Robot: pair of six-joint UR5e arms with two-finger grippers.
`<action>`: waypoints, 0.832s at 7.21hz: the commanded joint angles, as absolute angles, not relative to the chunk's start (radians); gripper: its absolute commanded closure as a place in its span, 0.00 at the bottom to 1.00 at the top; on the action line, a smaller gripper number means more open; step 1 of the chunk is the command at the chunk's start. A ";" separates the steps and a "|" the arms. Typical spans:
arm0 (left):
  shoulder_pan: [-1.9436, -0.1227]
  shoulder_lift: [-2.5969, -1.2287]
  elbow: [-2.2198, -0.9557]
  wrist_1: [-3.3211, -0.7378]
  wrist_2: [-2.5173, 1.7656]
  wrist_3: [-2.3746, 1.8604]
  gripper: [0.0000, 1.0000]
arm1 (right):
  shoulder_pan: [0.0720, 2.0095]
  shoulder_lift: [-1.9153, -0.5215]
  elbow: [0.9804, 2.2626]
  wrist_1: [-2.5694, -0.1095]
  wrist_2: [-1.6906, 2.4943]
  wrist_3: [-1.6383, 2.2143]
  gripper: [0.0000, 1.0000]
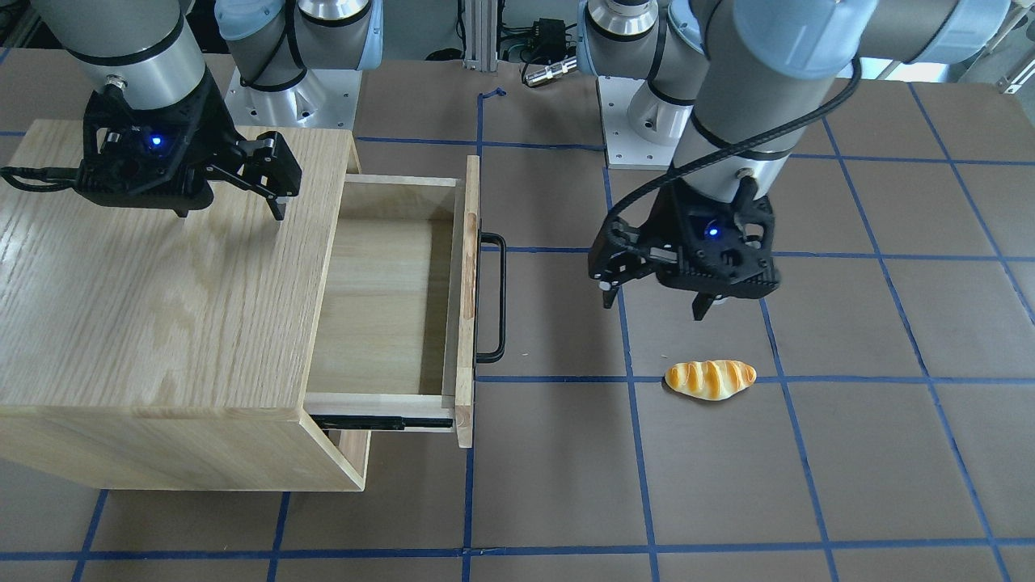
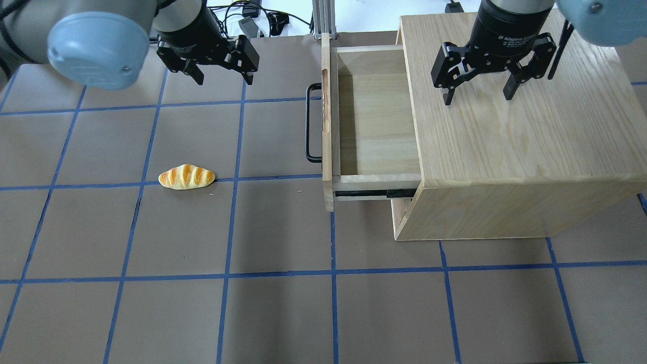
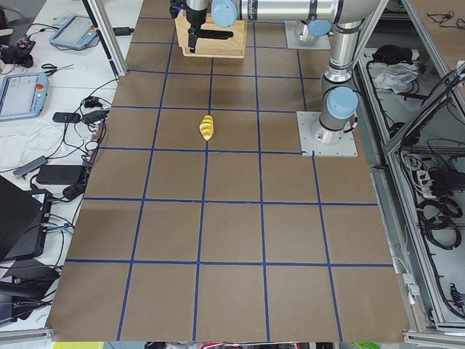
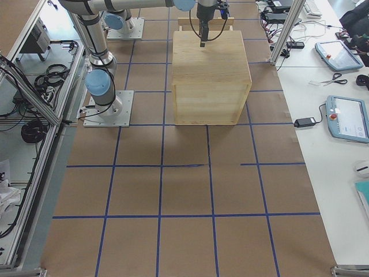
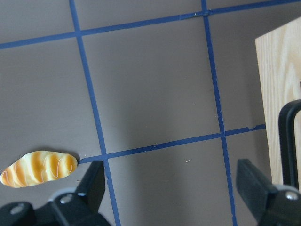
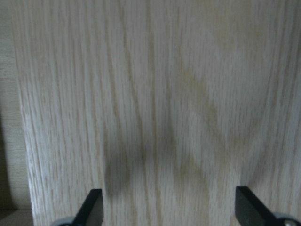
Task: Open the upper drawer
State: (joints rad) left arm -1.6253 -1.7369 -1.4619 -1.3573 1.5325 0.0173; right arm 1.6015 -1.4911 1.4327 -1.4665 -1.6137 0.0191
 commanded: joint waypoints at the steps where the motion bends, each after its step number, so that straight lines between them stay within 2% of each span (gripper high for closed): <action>1: -1.545 -1.662 -1.462 -1.490 1.612 0.041 0.00 | 1.601 -1.491 1.434 -1.466 -1.614 0.020 0.00; 6: -1.531 -1.615 -1.523 -1.529 1.609 0.052 0.00 | 1.601 -1.491 1.434 -1.466 -1.614 0.018 0.00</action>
